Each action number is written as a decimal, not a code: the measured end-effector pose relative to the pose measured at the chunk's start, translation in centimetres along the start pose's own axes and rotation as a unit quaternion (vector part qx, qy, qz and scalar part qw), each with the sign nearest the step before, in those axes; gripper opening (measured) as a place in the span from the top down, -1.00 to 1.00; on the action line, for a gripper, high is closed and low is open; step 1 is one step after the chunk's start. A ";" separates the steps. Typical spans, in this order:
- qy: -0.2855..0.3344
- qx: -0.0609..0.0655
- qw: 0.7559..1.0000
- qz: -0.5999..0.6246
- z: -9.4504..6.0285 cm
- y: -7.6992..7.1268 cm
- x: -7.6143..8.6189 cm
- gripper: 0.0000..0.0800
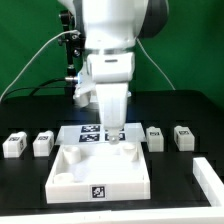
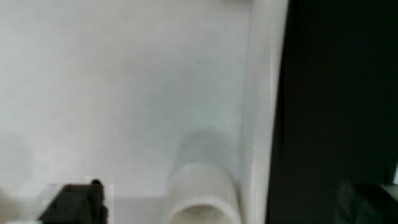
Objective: Assemble one leg
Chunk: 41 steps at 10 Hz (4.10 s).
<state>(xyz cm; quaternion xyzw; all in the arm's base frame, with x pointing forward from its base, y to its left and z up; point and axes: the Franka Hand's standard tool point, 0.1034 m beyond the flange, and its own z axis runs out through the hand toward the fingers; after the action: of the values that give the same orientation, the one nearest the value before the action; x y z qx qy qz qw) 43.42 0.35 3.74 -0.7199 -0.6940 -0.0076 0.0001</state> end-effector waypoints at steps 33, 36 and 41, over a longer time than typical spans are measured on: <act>0.004 -0.008 1.000 -0.011 2.2 5.8 7.3 0.29; 0.004 -0.008 1.000 -0.010 2.2 5.8 7.2 -0.46; 0.004 -0.008 1.000 -0.009 2.2 5.8 7.2 -0.62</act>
Offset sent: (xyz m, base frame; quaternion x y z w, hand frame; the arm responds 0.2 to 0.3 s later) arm 0.0019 -0.0027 0.0009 -0.0318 0.0188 -0.0252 0.9990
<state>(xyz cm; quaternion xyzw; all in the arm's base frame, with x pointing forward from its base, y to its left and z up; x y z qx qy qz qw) 49.46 7.31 1.67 -0.7134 -0.7006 -0.0157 -0.0031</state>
